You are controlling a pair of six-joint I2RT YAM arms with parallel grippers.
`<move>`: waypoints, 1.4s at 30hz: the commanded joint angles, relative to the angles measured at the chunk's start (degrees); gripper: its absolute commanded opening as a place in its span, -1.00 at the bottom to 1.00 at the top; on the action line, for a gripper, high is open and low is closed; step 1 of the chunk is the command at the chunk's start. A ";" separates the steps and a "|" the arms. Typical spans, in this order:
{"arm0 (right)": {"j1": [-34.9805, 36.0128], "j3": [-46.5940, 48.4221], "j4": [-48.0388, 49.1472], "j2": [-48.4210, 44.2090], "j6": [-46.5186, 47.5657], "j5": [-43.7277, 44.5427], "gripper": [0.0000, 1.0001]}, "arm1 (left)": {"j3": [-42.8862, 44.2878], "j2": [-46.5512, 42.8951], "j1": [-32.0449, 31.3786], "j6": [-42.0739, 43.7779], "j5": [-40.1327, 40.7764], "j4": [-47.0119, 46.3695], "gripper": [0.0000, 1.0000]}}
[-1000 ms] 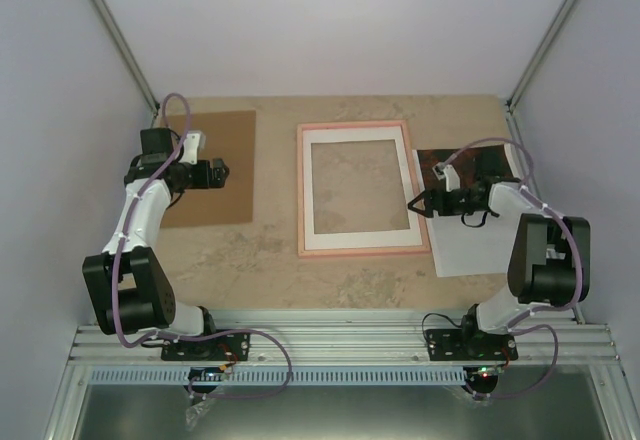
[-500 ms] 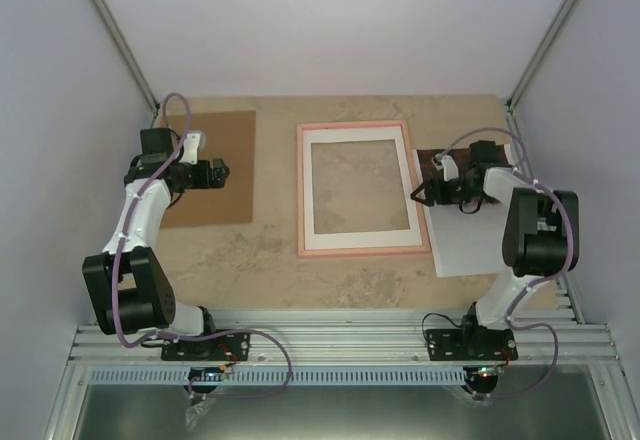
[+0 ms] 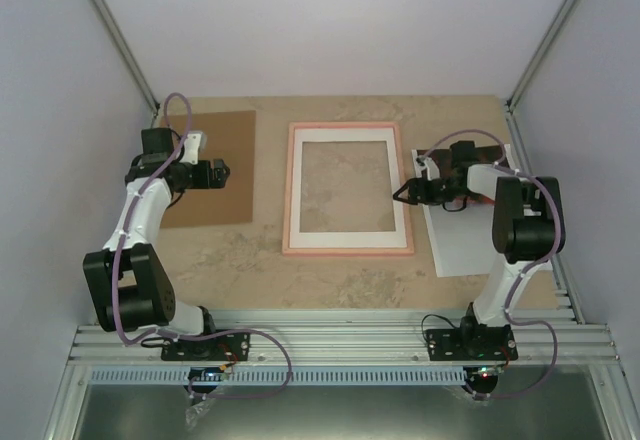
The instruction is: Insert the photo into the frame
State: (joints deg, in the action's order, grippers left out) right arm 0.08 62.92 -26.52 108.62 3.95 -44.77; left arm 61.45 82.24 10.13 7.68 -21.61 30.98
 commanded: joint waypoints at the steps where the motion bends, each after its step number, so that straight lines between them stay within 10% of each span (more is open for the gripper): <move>1: 3.55 -0.20 3.13 1.07 -3.56 -4.22 0.45 | 1.81 0.26 0.20 0.58 -0.73 -1.15 0.98; 9: 5.55 2.48 4.83 -2.03 -4.75 0.74 0.45 | 1.51 0.57 0.23 0.25 -1.35 -1.64 0.98; 20: 8.15 -6.13 16.92 -19.84 6.30 41.65 0.46 | 2.99 0.50 0.17 -0.31 -1.06 -3.30 0.98; 42: 18.32 0.33 26.05 -0.64 6.12 70.47 0.45 | 2.61 -1.24 0.23 -2.39 -0.75 -4.79 0.98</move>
State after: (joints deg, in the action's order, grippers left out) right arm 17.50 61.56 -3.95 105.38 10.09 20.05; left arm 63.70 82.43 10.13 5.69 -21.56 27.44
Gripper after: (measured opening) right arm 0.729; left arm 0.992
